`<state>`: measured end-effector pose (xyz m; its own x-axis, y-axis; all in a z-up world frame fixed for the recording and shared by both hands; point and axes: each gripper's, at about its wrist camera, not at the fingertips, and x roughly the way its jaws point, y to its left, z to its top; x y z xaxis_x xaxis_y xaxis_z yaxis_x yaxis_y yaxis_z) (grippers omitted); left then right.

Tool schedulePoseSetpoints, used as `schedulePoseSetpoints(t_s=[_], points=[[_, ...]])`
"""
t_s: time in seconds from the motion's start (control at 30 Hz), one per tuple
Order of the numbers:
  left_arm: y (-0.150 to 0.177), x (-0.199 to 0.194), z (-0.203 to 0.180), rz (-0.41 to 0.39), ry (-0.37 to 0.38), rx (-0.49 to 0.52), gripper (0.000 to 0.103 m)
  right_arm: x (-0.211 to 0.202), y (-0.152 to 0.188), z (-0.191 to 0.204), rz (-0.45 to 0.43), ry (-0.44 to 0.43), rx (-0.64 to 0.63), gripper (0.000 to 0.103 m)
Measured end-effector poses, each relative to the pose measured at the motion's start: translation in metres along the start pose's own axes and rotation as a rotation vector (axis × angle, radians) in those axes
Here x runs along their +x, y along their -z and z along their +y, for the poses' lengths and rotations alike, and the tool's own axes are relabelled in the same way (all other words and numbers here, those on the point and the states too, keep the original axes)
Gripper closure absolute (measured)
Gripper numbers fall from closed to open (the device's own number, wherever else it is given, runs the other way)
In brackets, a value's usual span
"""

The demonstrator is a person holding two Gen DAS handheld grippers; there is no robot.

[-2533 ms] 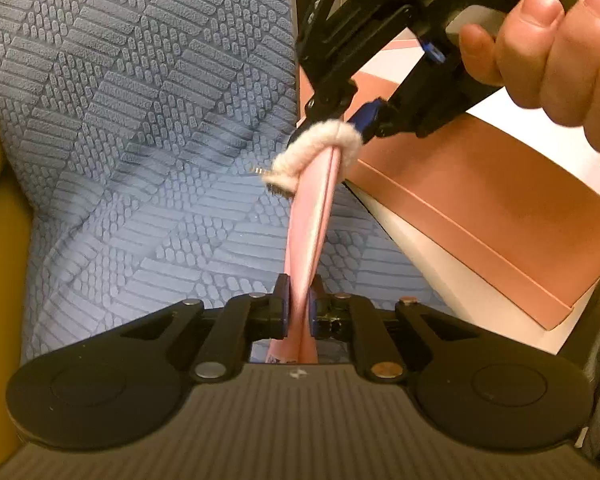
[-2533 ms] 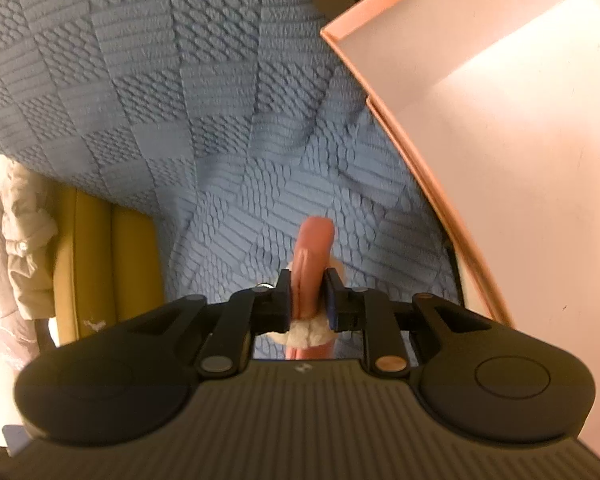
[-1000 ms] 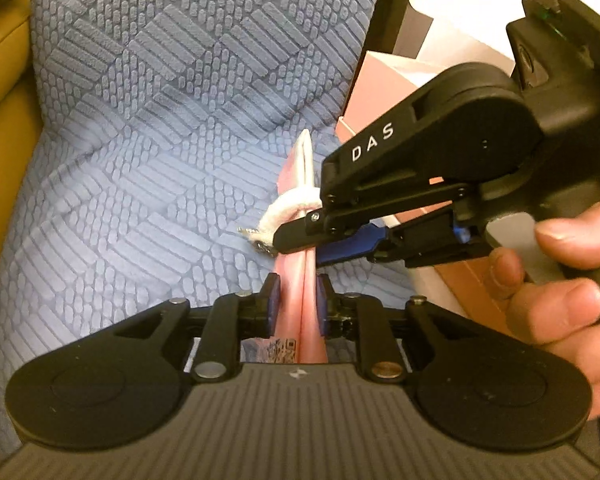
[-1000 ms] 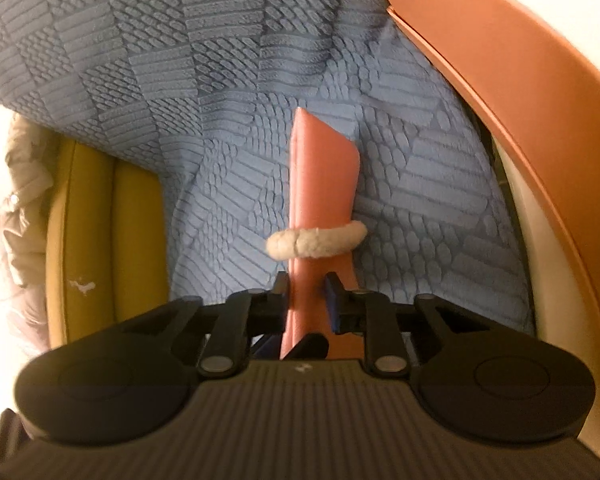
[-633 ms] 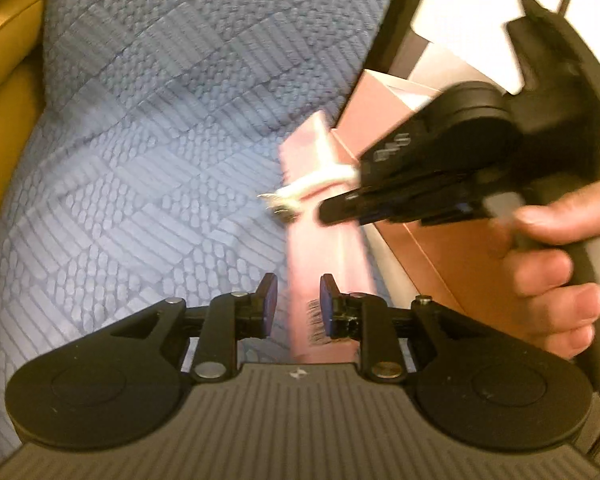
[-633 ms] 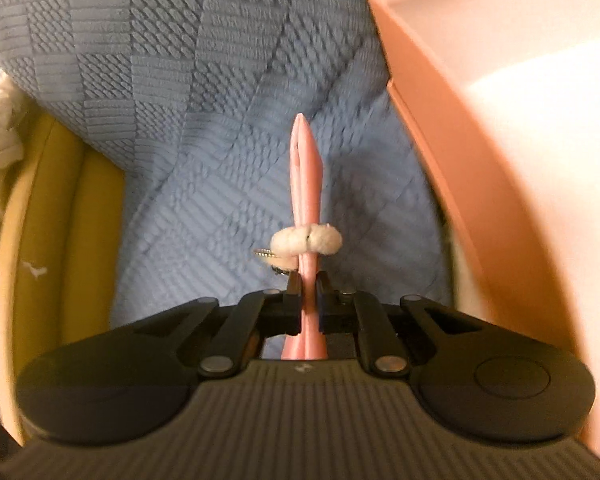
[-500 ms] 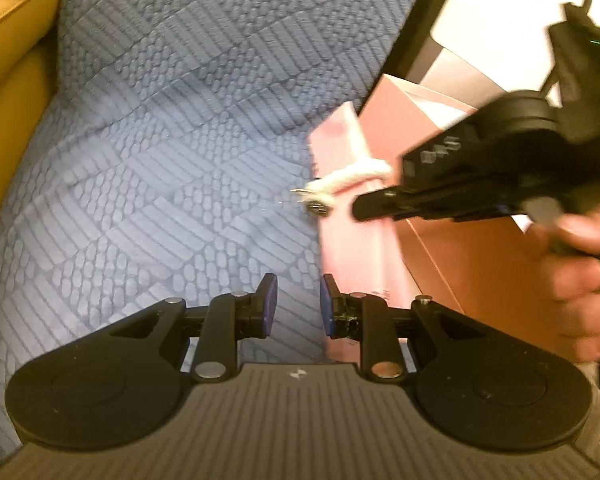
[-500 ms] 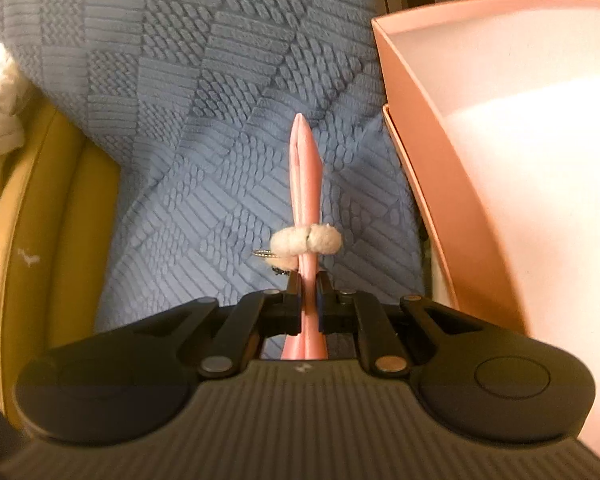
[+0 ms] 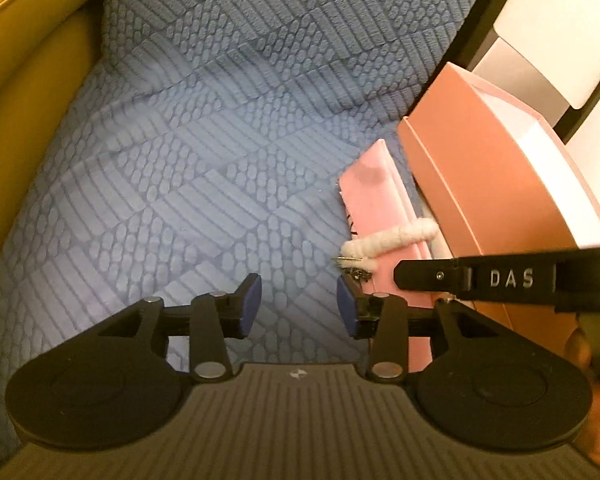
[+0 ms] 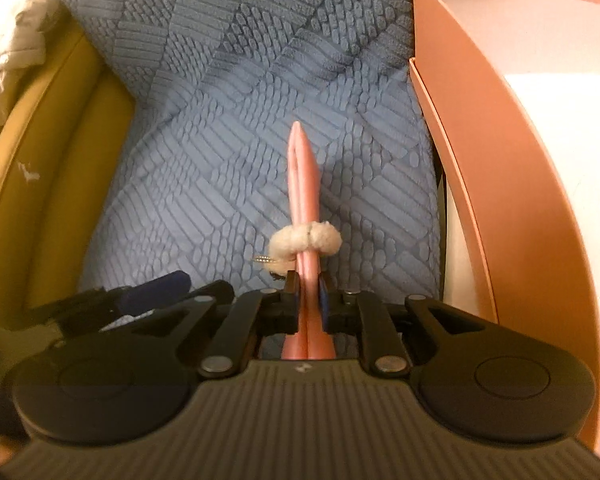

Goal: Organize objects
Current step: 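Carry the ringed bag with the right gripper into the salmon-pink box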

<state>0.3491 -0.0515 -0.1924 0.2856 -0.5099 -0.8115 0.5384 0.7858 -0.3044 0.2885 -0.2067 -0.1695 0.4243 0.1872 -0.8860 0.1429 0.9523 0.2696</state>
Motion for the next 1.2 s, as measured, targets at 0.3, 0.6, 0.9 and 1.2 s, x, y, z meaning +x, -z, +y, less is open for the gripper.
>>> schedulePoseSetpoints(t_s=[0.3,0.6,0.9,1.2], points=[[-0.003,0.004,0.005,0.022,-0.063,-0.026,0.024,0.002,0.005,-0.004,-0.051,-0.012,0.002,0.089],[-0.003,-0.014,-0.001,0.001,-0.05,-0.065,0.012,-0.023,0.006,-0.005,-0.079,-0.039,0.014,0.089],[0.007,-0.051,-0.027,-0.009,-0.052,-0.059,0.008,-0.067,0.011,-0.01,-0.108,-0.05,0.018,0.09],[0.006,-0.101,-0.06,-0.051,-0.072,-0.039,0.007,-0.123,0.018,-0.019,-0.156,-0.078,0.032,0.089]])
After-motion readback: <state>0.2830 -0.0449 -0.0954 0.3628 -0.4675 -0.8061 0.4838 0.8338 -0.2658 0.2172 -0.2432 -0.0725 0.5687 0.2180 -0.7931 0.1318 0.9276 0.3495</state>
